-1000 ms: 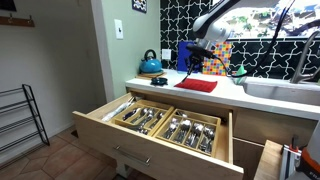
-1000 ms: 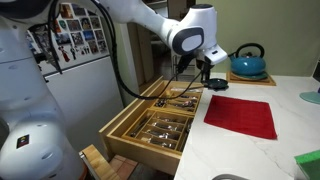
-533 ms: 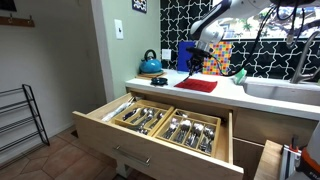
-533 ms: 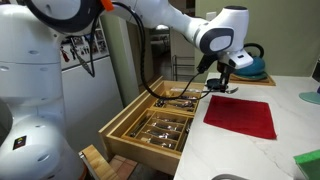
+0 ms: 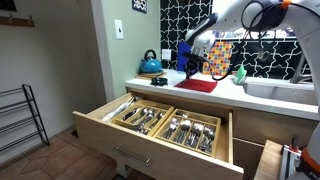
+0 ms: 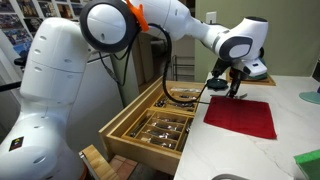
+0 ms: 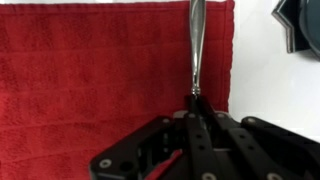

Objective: Take a fork out of the drawer and place it on the napkin

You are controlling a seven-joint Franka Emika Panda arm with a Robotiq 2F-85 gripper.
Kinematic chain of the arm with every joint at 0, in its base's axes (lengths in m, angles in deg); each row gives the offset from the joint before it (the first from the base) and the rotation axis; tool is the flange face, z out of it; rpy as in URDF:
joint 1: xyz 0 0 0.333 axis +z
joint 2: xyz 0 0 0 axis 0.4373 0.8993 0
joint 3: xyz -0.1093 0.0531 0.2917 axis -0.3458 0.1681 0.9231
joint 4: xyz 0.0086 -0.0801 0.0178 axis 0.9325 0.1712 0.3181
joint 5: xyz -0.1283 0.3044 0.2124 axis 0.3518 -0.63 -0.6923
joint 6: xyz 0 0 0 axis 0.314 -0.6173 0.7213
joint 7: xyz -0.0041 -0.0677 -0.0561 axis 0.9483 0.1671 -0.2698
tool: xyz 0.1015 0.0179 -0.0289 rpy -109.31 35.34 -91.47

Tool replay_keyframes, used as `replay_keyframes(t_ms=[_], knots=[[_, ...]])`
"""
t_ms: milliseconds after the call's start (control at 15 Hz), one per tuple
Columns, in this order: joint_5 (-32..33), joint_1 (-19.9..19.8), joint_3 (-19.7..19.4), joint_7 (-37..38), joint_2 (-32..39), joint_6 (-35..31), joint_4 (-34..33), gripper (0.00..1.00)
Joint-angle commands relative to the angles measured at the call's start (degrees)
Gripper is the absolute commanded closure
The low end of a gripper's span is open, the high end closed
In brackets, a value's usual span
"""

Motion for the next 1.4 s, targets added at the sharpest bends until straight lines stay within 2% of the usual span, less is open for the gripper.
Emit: replay_keyframes(t_ms=[0, 667, 733, 800, 867, 1133, 1333], knots=[[-1.26, -2.44, 1.04, -0.98, 6.43, 4.45, -8.55, 0.98], [-0.81, -5.18, 2.35, -1.14, 14.77, 11.86, -20.94, 0.97], [-0.64, -5.18, 2.50, -1.42, 15.17, 12.05, -21.51, 0.93], [-0.50, -5.21, 2.64, -1.76, 15.50, 12.31, -22.06, 0.82], [-0.34, -5.09, 2.62, -1.70, 15.55, 12.76, -22.42, 0.66], [-0.46, -4.02, 1.96, -1.28, 12.75, 13.03, -20.53, 0.38], [0.45, -2.96, 1.58, -0.86, 7.35, 17.18, -16.29, 0.16]])
